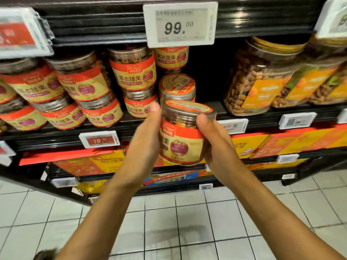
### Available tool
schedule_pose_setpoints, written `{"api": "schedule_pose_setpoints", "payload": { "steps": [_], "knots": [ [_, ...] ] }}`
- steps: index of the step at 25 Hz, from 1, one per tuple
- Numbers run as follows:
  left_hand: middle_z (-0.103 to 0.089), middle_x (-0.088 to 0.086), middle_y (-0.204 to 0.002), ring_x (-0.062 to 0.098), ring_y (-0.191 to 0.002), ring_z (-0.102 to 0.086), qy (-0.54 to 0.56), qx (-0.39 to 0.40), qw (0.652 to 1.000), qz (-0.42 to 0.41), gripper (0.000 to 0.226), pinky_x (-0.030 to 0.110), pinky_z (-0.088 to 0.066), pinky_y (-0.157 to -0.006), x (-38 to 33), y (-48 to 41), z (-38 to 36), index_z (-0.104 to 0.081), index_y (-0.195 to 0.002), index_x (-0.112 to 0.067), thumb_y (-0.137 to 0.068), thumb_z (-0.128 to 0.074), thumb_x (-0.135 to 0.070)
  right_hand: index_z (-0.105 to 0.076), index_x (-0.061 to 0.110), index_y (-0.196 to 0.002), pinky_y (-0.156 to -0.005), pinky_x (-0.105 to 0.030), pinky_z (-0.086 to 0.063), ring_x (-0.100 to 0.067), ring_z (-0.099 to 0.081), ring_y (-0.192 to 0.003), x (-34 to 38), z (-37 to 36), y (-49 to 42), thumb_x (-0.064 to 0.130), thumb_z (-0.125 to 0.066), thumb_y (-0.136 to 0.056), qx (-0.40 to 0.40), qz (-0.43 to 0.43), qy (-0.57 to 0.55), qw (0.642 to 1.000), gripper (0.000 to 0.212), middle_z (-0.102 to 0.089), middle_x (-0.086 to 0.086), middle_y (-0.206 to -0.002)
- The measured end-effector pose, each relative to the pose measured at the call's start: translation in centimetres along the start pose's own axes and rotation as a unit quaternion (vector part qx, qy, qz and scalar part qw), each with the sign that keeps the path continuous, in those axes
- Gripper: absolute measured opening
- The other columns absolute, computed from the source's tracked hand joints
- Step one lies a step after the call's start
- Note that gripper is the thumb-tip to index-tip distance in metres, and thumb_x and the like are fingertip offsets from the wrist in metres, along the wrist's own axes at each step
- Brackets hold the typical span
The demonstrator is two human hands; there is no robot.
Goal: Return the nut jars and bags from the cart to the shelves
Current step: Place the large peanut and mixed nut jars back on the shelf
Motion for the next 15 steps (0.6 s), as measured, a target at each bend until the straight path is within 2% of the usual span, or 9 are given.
{"api": "schedule_pose_setpoints", "payload": {
  "steps": [1, 4, 6, 8, 9, 11, 13, 15],
  "knots": [
    [-0.070, -0.005, -0.112, 0.009, -0.107, -0.064, -0.002, 0.011, 1.000, -0.019, 0.050, 0.026, -0.054, -0.087, 0.0, 0.2, -0.8, -0.065, -0.113, -0.027, -0.093, -0.030, -0.056, -0.053, 0.019, -0.121, -0.072, -0.027, -0.056, -0.013, -0.068, -0.097, 0.1, -0.4, 0.0, 0.040, -0.058, -0.077, 0.001, 0.001, -0.006, 1.000, 0.049, -0.072, 0.004, -0.103],
    [-0.070, 0.006, -0.108, 0.017, -0.101, -0.067, -0.014, -0.077, 0.995, -0.058, 0.056, 0.035, -0.056, -0.085, -0.6, -0.1, -1.0, -0.060, -0.116, -0.014, -0.091, -0.030, -0.054, -0.048, 0.022, -0.127, -0.074, -0.023, -0.055, -0.011, -0.067, -0.100, 1.2, -1.4, 0.1, 0.045, -0.061, -0.076, -0.010, 0.009, 0.005, 1.000, 0.057, -0.069, 0.004, -0.109],
    [-0.072, 0.005, -0.103, 0.017, -0.098, -0.068, -0.003, -0.109, 0.991, -0.083, 0.051, 0.033, -0.056, -0.082, -1.2, -0.2, -0.8, -0.063, -0.110, -0.013, -0.096, -0.029, -0.049, -0.048, 0.031, -0.122, -0.086, -0.020, -0.050, -0.007, -0.059, -0.110, 2.2, -1.2, 1.4, 0.053, -0.059, -0.075, -0.075, 0.069, 0.111, 0.989, 0.054, -0.061, 0.002, -0.119],
    [-0.071, 0.008, -0.106, 0.020, -0.101, -0.067, 0.034, -0.152, 0.985, -0.075, 0.052, 0.040, -0.054, -0.088, -1.4, -0.1, -0.4, -0.061, -0.112, -0.010, -0.096, -0.031, -0.050, -0.050, 0.033, -0.118, -0.085, -0.009, -0.042, 0.000, -0.054, -0.111, 2.7, -0.8, 4.2, 0.055, -0.045, -0.081, -0.163, 0.144, 0.216, 0.952, 0.043, -0.057, 0.009, -0.119],
    [-0.068, 0.011, -0.111, 0.022, -0.105, -0.066, 0.045, -0.175, 0.981, -0.067, 0.057, 0.045, -0.052, -0.092, -1.4, 0.0, -0.3, -0.058, -0.116, -0.008, -0.092, -0.033, -0.053, -0.053, 0.032, -0.118, -0.085, -0.006, -0.040, 0.001, -0.053, -0.112, 2.6, -1.1, 5.3, 0.054, -0.040, -0.084, -0.169, 0.158, 0.240, 0.943, 0.042, -0.056, 0.014, -0.118],
    [-0.063, 0.018, -0.118, 0.027, -0.111, -0.061, 0.046, -0.190, 0.979, -0.065, 0.070, 0.050, -0.048, -0.096, -1.2, 0.2, -0.2, -0.054, -0.121, -0.004, -0.084, -0.036, -0.060, -0.055, 0.031, -0.122, -0.087, -0.003, -0.039, 0.005, -0.049, -0.117, 2.2, -1.4, 6.1, 0.053, -0.038, -0.086, -0.136, 0.150, 0.219, 0.955, 0.046, -0.054, 0.020, -0.124],
    [-0.060, 0.021, -0.119, 0.028, -0.112, -0.060, 0.044, -0.164, 0.982, -0.086, 0.072, 0.046, -0.048, -0.097, -1.4, 0.4, -0.5, -0.053, -0.121, -0.002, -0.084, -0.031, -0.059, -0.053, 0.023, -0.129, -0.093, -0.008, -0.040, 0.004, -0.047, -0.122, 2.8, -0.9, 5.0, 0.049, -0.037, -0.086, -0.113, 0.154, 0.176, 0.966, 0.053, -0.053, 0.012, -0.132],
    [-0.063, 0.012, -0.120, 0.018, -0.114, -0.060, 0.065, -0.118, 0.982, -0.130, 0.063, 0.028, -0.049, -0.093, -2.4, 0.5, -1.2, -0.050, -0.124, -0.006, -0.089, -0.023, -0.050, -0.054, 0.020, -0.128, -0.102, -0.020, -0.039, -0.004, -0.047, -0.125, 4.2, -0.1, 3.0, 0.046, -0.035, -0.087, -0.101, 0.166, 0.156, 0.968, 0.052, -0.055, 0.005, -0.132]
  ]
}}
Point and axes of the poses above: each hand's wrist, its own y-axis away from the middle knuckle, its own z-axis out of the back of the hand, x = y × z, the point moved 5 cm from there along -y, towards the middle knuckle
